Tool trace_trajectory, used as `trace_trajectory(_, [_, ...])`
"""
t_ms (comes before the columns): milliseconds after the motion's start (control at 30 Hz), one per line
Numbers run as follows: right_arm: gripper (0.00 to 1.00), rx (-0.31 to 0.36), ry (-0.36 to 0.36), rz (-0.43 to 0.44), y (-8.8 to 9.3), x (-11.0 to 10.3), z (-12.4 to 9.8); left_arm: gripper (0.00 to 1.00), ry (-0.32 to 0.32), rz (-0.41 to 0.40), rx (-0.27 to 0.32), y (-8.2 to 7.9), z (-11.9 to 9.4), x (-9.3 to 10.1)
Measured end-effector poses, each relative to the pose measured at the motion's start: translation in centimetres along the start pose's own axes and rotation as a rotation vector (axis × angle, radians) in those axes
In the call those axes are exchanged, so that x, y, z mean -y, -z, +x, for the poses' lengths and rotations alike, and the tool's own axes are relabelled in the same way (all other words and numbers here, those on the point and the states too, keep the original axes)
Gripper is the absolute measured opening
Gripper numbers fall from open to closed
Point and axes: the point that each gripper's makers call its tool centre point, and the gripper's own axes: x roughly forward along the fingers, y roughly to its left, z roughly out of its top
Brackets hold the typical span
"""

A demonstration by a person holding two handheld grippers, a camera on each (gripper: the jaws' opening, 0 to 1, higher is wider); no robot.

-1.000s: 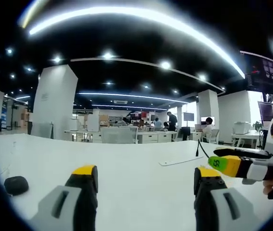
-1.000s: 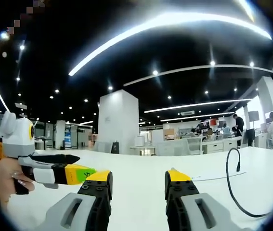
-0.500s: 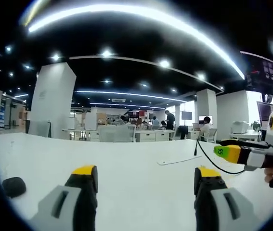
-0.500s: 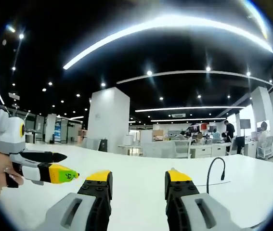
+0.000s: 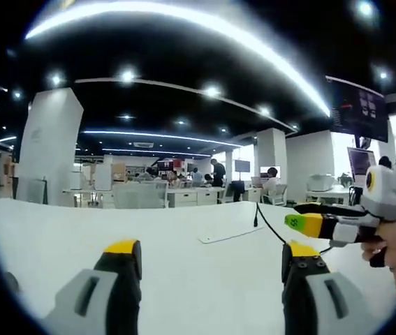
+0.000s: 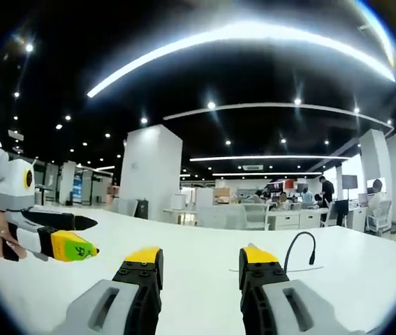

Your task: Locate the USB plug end of the data cable currently connected to the USB port on the desk. Grip the plug, withdraw it from the port, and place it onto the desktop.

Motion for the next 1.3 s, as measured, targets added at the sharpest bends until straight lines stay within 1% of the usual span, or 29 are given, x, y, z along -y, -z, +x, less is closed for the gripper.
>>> trace_trajectory(133, [0.45, -0.004, 0.018, 0.015, 0.1, 1.2, 0.2, 0.82, -0.008, 0.017, 0.001, -0.4, 0.6, 0.2])
trace_trajectory(200, [0.45, -0.006, 0.024, 0.008, -0.1, 1.6, 0.3, 0.82, -0.025, 0.075, 0.001, -0.9, 1.0, 0.1])
trace_trajectory(300, [0.45, -0.002, 0.037, -0.005, -0.5, 2.4, 0.4, 0.82, -0.018, 0.102, 0.01, -1.5, 1.6, 0.5])
trace_trajectory(467, [0.45, -0.002, 0.048, -0.025, -1.0, 3.4, 0.8, 0.81, 0.036, 0.111, 0.016, -2.2, 2.8, 1.7])
trace_trajectory(500, [0.45, -0.003, 0.049, -0.026, -1.0, 3.6, 1.0, 0.81, 0.062, 0.116, 0.033, -2.6, 3.2, 2.2])
trace_trajectory(533, [0.45, -0.003, 0.054, -0.02, -1.1, 3.9, 1.1, 0.81, 0.073, 0.114, 0.039, -2.8, 3.5, 2.4])
trace_trajectory(633, [0.45, -0.001, 0.064, -0.025, -1.5, 4.5, 1.6, 0.81, 0.12, 0.13, 0.014, -2.5, 4.1, 3.2])
trace_trajectory(700, [0.45, -0.001, 0.067, -0.036, -1.8, 4.8, 1.9, 0.81, 0.125, 0.136, 0.011, -2.5, 4.8, 3.1])
trace_trajectory(800, [0.45, 0.017, 0.068, -0.028, -2.8, 5.0, 2.2, 0.81, 0.147, 0.094, 0.012, -2.8, 5.8, 3.3])
trace_trajectory(900, [0.45, 0.025, 0.069, -0.023, -3.6, 5.3, 2.6, 0.81, 0.161, 0.082, 0.017, -3.1, 6.6, 3.6])
trace_trajectory(1000, [0.45, 0.015, 0.091, -0.059, -3.9, 6.0, 2.8, 0.81, 0.174, 0.09, 0.019, -3.4, 7.5, 3.8])
trace_trajectory(1067, [0.45, 0.011, 0.106, -0.075, -4.2, 6.9, 3.2, 0.81, 0.197, 0.081, 0.022, -3.5, 8.2, 3.9])
trace_trajectory(1100, [0.45, 0.009, 0.109, -0.076, -4.3, 7.3, 3.4, 0.81, 0.208, 0.067, 0.016, -3.4, 8.5, 3.9])
trace_trajectory(1167, [0.45, 0.01, 0.114, -0.073, -4.5, 8.0, 3.6, 0.81, 0.24, 0.022, -0.014, -3.0, 9.2, 4.1])
trace_trajectory(1267, [0.45, 0.015, 0.13, -0.074, -4.8, 8.7, 4.0, 0.81, 0.235, -0.019, 0.005, -3.4, 10.2, 3.9])
trace_trajectory(1300, [0.45, 0.007, 0.129, -0.08, -4.8, 8.9, 4.1, 0.81, 0.226, -0.016, 0.014, -3.6, 10.8, 4.0])
